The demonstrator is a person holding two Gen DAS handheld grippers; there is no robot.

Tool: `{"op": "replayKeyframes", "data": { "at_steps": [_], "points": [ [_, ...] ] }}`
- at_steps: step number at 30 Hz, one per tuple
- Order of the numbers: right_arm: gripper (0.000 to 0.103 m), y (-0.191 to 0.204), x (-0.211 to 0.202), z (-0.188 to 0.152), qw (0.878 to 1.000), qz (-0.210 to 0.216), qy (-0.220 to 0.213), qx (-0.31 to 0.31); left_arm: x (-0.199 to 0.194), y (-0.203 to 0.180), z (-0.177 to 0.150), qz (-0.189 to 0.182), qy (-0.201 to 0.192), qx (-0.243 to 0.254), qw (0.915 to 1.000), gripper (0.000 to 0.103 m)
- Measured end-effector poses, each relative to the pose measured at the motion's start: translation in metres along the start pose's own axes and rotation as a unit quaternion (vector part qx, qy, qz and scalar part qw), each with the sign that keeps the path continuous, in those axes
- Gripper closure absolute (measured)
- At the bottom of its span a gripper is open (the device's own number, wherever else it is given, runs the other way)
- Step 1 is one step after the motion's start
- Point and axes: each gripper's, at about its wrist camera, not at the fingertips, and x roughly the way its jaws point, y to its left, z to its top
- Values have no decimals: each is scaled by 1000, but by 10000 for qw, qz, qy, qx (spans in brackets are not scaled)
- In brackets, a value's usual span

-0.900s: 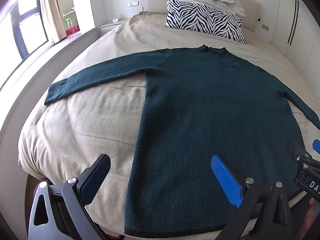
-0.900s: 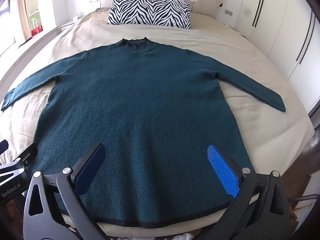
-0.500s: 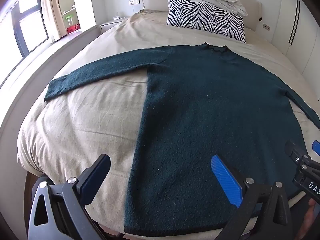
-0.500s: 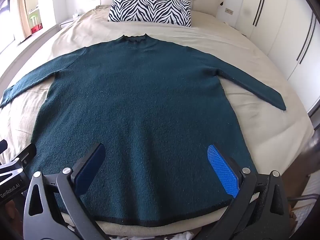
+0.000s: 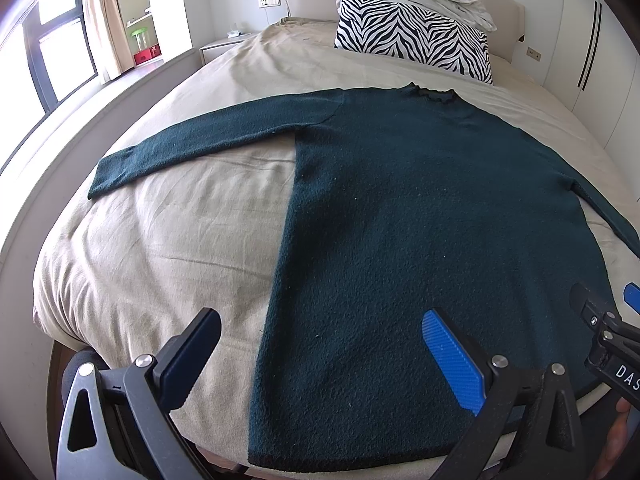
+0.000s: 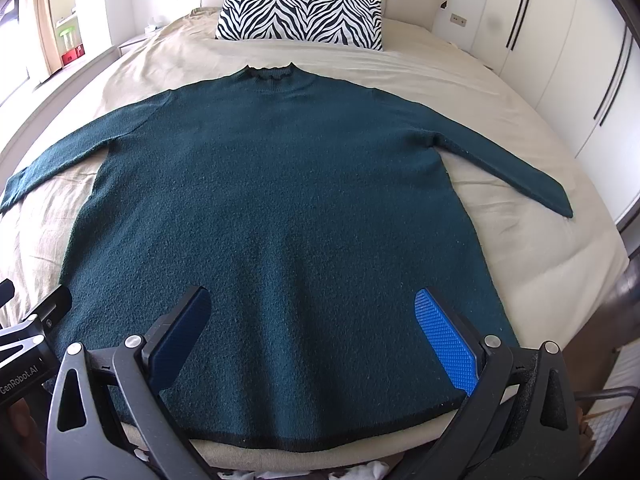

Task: Fold small clothes

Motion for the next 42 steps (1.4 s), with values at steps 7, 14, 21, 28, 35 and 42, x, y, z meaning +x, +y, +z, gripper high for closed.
{"op": "replayKeyframes", "data": {
  "at_steps": [7,14,21,28,35,42],
  "points": [
    [0,0,0,0,10000,-4,1,3,0,0,0,0,0,0,10000,0],
    [0,0,1,-1,10000,-3,7,6,0,0,0,-2,2,-2,10000,0],
    [0,0,2,-4,10000,-2,11,4,0,0,0,-7,6,-3,10000,0],
    [0,0,2,-4,10000,-1,19,5,1,0,0,-8,8,-4,10000,0],
    [0,0,3,-7,10000,0,19,11,1,0,-3,-9,8,-2,10000,0],
    [0,0,4,-7,10000,-2,27,12,1,0,-2,-9,11,2,10000,0]
  ]
}}
